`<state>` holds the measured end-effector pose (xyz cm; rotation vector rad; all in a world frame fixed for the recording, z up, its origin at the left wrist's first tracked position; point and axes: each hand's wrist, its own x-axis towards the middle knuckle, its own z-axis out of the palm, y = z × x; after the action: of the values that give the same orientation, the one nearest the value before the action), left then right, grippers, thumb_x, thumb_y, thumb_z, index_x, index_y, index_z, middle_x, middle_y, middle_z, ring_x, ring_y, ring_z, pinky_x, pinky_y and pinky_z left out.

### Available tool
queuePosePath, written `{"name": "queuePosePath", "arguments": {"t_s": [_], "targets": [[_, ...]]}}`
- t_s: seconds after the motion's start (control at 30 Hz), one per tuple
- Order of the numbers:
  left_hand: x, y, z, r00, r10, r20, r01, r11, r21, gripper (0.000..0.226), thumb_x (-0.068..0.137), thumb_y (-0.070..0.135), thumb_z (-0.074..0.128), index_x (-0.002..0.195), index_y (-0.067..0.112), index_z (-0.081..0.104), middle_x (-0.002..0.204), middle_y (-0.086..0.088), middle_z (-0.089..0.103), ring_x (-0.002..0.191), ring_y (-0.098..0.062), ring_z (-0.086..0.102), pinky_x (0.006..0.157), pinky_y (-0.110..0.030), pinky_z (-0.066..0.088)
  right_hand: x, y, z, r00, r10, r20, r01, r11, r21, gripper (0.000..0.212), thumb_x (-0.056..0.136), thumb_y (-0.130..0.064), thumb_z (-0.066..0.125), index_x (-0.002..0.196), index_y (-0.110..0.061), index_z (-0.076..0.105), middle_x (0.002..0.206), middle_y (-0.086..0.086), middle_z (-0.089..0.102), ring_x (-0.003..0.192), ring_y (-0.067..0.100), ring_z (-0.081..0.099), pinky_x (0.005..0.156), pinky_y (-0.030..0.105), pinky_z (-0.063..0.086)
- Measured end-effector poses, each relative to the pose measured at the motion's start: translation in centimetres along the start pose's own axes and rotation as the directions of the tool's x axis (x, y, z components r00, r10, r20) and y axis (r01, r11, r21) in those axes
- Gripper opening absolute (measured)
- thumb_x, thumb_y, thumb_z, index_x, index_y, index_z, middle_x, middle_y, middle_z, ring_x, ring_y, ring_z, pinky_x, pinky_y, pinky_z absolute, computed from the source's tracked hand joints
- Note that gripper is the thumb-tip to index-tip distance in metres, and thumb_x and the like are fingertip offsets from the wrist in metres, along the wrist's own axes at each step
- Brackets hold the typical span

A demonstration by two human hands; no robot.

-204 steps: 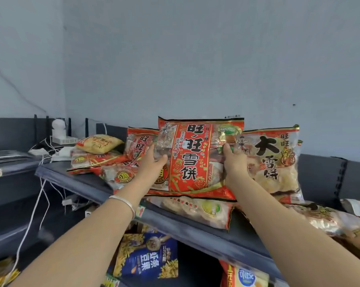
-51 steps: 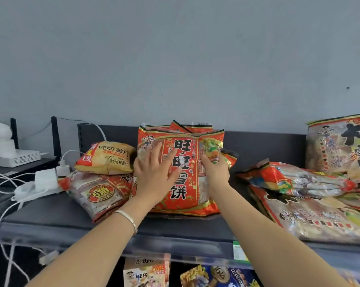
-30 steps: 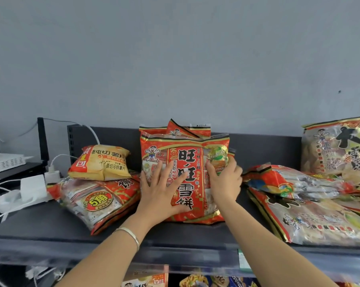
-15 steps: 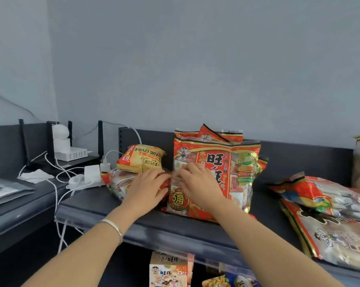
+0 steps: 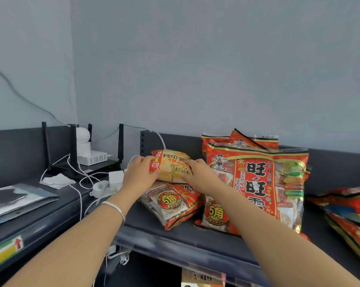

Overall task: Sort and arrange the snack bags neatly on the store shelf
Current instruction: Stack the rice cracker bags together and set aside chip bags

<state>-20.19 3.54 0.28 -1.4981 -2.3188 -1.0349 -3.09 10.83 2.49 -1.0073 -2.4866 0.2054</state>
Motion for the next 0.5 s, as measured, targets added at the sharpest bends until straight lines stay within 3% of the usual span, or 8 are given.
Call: {"name": "queuePosePath", "arguments": {"t_s": [0.17,0.33,0.4,0.5], "targets": [[2.6,-0.2,0.5,0.980,-0.134,0.150,0.171,0.947,-0.270,0.058,0.092,0.032,0.056,0.142,0.014,0.034,0.141,-0.012,0.042,0.129,-0.029,0.041,0.101,-0.039,0.036,2.1,-0.6,1.2,0.986,0.149,0.074,-0.156,0.982,0.105,0.061,0.098,-0.037,0.047,0.150,-0.014,0.025,0.148,0.015,0.030,0.126,0.029,0.045,0.100,0.034,0.040],[5.0,0.4,0.4,0.943,-0.180,0.281,0.290,0.858,-0.425,0.047,0.095,0.032,0.051,0.136,0.009,0.043,0.130,-0.009,0.053,0.119,-0.028,0.051,0.087,-0.026,0.039,4.4,-0.9,2.0,0.957,0.269,0.105,-0.284,0.941,0.183,0.066,0.097,-0.044,0.044,0.150,-0.013,0.023,0.149,0.015,0.035,0.131,0.030,0.042,0.105,0.040,0.038],[6.1,0.1,0.9,0.915,-0.184,0.359,0.346,0.816,-0.464,0.048,0.093,0.038,0.053,0.131,0.009,0.049,0.124,-0.008,0.058,0.112,-0.028,0.056,0.095,-0.032,0.044,5.2,-0.9,2.1,0.945,0.311,0.100,-0.327,0.912,0.247,0.062,0.098,-0.043,0.043,0.149,-0.012,0.026,0.147,0.013,0.040,0.131,0.029,0.042,0.106,0.041,0.038],[7.1,-0.4,1.6,0.877,-0.206,0.433,0.417,0.773,-0.478,0.052,0.087,0.045,0.056,0.126,0.012,0.053,0.115,-0.009,0.063,0.104,-0.028,0.060,0.094,-0.041,0.049,6.0,-1.2,2.2,0.930,0.350,0.109,-0.366,0.865,0.344,0.058,0.101,-0.039,0.040,0.148,-0.008,0.028,0.146,0.012,0.042,0.133,0.028,0.041,0.107,0.038,0.036]]}}
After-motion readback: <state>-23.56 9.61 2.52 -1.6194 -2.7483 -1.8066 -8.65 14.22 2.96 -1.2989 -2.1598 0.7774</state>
